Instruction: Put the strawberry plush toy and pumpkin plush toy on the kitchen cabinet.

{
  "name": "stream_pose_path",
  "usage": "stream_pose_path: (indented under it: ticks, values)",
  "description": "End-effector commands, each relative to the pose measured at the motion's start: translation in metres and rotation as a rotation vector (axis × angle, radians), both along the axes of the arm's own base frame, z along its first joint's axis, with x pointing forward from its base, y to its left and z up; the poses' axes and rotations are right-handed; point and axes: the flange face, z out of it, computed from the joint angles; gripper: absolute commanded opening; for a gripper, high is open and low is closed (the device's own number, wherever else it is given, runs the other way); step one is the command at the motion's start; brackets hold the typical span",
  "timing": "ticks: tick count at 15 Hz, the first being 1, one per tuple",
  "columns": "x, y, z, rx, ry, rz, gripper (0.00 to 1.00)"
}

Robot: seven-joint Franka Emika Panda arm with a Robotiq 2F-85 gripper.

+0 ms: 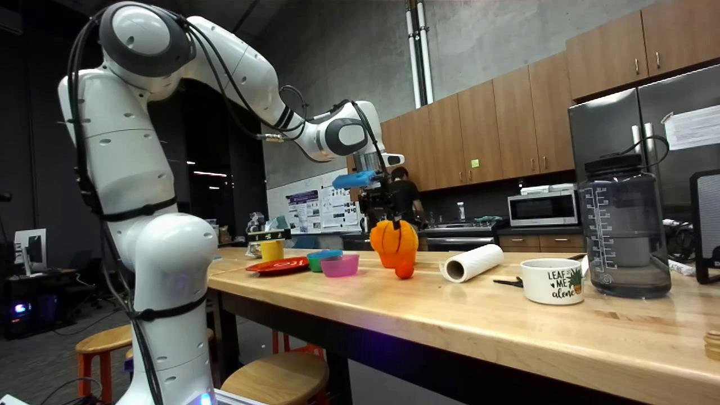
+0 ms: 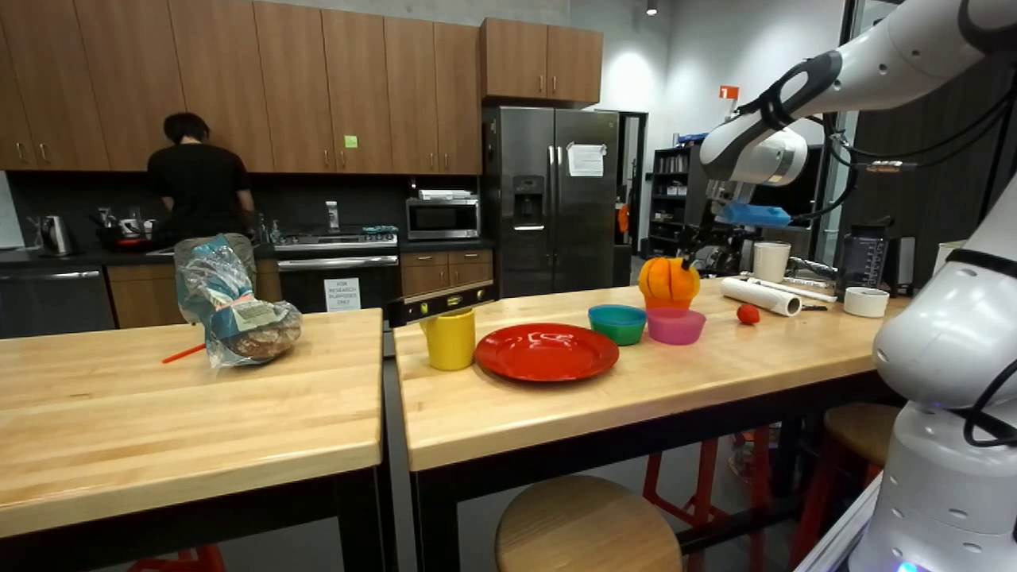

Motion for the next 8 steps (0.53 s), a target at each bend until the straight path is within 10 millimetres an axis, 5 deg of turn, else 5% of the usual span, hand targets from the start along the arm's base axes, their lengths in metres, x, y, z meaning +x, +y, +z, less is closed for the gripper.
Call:
stream_pose_path:
  ticks: [1, 8]
  values:
    - [0.008, 0.005, -0.001, -0.017, -0.038, 0.067, 1.00]
    - [0.024, 0.015, -0.015, -0.031, -0.080, 0.115, 1.00]
